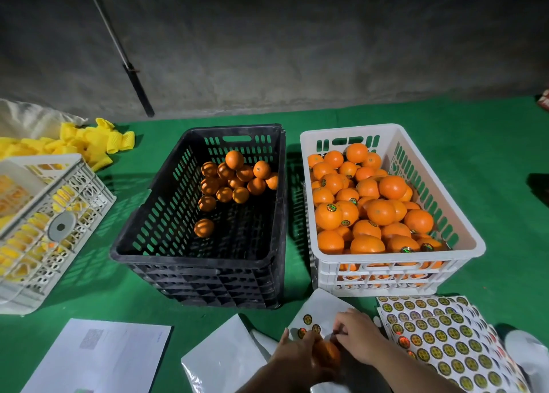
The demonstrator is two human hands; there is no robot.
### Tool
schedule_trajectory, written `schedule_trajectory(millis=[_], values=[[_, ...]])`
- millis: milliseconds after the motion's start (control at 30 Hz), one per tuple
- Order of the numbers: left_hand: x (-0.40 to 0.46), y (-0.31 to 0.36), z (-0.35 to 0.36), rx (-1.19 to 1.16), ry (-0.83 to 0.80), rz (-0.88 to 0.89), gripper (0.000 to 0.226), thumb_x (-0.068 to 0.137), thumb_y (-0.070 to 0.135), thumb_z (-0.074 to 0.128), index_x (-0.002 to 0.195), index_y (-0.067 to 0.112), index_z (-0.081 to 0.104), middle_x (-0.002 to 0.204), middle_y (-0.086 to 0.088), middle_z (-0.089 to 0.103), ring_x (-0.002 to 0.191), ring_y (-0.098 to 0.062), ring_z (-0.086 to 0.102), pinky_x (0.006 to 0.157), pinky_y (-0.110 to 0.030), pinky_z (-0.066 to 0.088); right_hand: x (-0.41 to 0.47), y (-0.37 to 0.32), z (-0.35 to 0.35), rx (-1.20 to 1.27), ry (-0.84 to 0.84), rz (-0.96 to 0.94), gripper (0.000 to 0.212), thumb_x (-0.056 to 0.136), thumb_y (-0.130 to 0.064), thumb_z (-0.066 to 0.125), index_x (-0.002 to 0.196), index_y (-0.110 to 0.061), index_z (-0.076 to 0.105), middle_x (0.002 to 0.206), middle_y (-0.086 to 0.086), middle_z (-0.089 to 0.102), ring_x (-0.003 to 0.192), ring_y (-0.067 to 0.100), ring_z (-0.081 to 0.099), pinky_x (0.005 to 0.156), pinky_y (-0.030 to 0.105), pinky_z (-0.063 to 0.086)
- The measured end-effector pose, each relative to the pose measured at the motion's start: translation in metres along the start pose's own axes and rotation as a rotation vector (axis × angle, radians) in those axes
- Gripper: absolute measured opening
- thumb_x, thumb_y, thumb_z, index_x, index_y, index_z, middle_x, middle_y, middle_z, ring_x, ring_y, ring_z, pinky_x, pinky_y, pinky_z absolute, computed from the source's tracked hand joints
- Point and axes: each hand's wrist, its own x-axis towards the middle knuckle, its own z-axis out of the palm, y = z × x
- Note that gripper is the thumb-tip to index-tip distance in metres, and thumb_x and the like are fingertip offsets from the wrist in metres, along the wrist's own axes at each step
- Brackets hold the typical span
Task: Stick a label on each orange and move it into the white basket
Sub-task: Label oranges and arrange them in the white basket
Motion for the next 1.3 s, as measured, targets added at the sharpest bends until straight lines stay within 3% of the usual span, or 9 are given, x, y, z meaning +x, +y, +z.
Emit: schedule_trajectory(millis=[200,367,500,733,900,967,1067,1200,1300], values=[[0.002,-0.003,0.000,0.008,-0.008,-0.009,0.093,0.077,0.084,0.062,0.147,0.027,0.037,0.143,-0.001,0.061,0.143,-0.019,0.046,0.129,-0.051,-0.004,-0.004,0.008,0.002,-0.033,0.036,-0.041,0.013,0.102,-0.029,0.058,0.090,-0.031,0.059,0.097,-0.013,0.055,0.090,0.005,0.055,0.086,0.022,0.049],[-0.003,-0.001,-0.002,-0.066,-0.060,-0.040,0.121,0.044,0.104,0.056,0.143,0.036,0.040,0.139,0.000,0.056,0.138,-0.022,0.044,0.125,-0.044,-0.004,-0.008,0.008,-0.001,-0.055,0.015,-0.077,0.009,0.094,-0.039,0.066,0.096,-0.037,0.057,0.099,-0.018,0.049,0.091,0.002,0.051,0.081,0.019,0.045],[-0.006,0.000,-0.001,-0.081,-0.007,-0.064,0.096,0.068,0.085,0.068,0.145,0.036,0.040,0.137,-0.006,0.051,0.136,-0.026,0.041,0.127,-0.047,0.012,-0.012,0.013,-0.002,-0.035,-0.015,-0.058,0.010,0.095,-0.032,0.067,0.094,-0.037,0.058,0.101,-0.017,0.051,0.091,0.003,0.053,0.082,0.019,0.046],[-0.011,0.004,0.001,-0.077,-0.012,-0.051,0.078,0.087,0.063,0.071,0.148,0.029,0.039,0.143,-0.003,0.061,0.140,-0.022,0.048,0.128,-0.047,-0.006,-0.021,0.021,-0.016,0.437,0.209,0.310,0.014,0.097,-0.022,0.066,0.082,-0.022,0.067,0.082,-0.002,0.069,0.072,0.016,0.067,0.061,0.028,0.056],[-0.013,0.004,-0.002,-0.174,0.033,-0.007,0.068,0.088,0.055,0.074,0.144,0.031,0.043,0.139,0.005,0.063,0.144,-0.021,0.041,0.126,-0.045,-0.010,-0.031,0.008,-0.029,0.610,0.322,0.274,0.014,0.095,-0.016,0.071,0.082,-0.022,0.071,0.080,-0.004,0.073,0.081,0.013,0.068,0.076,0.029,0.055],[-0.016,0.000,-0.002,-0.259,0.097,0.022,0.067,0.085,0.057,0.076,0.141,0.034,0.045,0.129,0.010,0.062,0.131,-0.017,0.049,0.130,-0.045,0.012,-0.040,-0.002,-0.034,0.695,0.317,0.221,0.015,0.092,-0.012,0.073,0.082,-0.023,0.074,0.081,-0.006,0.074,0.085,0.013,0.068,0.078,0.025,0.053],[-0.024,-0.004,-0.006,-0.457,0.204,0.059,0.080,0.074,0.075,0.077,0.140,0.042,0.046,0.121,0.015,0.066,0.114,-0.006,0.063,0.106,-0.035,0.051,-0.055,-0.021,-0.046,0.874,0.374,0.158,0.013,0.091,-0.013,0.076,0.086,-0.025,0.077,0.085,-0.012,0.076,0.085,0.008,0.070,0.073,0.015,0.049],[-0.033,0.013,-0.033,-0.555,0.388,0.134,0.062,0.075,0.074,0.074,0.127,0.068,0.041,0.119,0.027,0.062,0.113,0.008,0.058,0.088,-0.009,0.046,-0.073,-0.052,-0.088,1.040,0.485,-0.030,0.016,0.094,-0.009,0.072,0.089,-0.023,0.077,0.073,-0.001,0.069,0.071,0.006,0.062,0.070,0.016,0.048],[-0.044,0.040,-0.064,-0.619,0.474,0.249,0.060,0.081,0.062,0.075,0.131,0.066,0.042,0.121,0.028,0.058,0.114,0.005,0.059,0.092,-0.022,0.049,-0.081,-0.077,-0.131,1.125,0.468,-0.158,0.024,0.094,0.003,0.069,0.107,-0.017,0.070,0.073,0.005,0.061,0.072,0.018,0.059,0.076,0.033,0.049]])
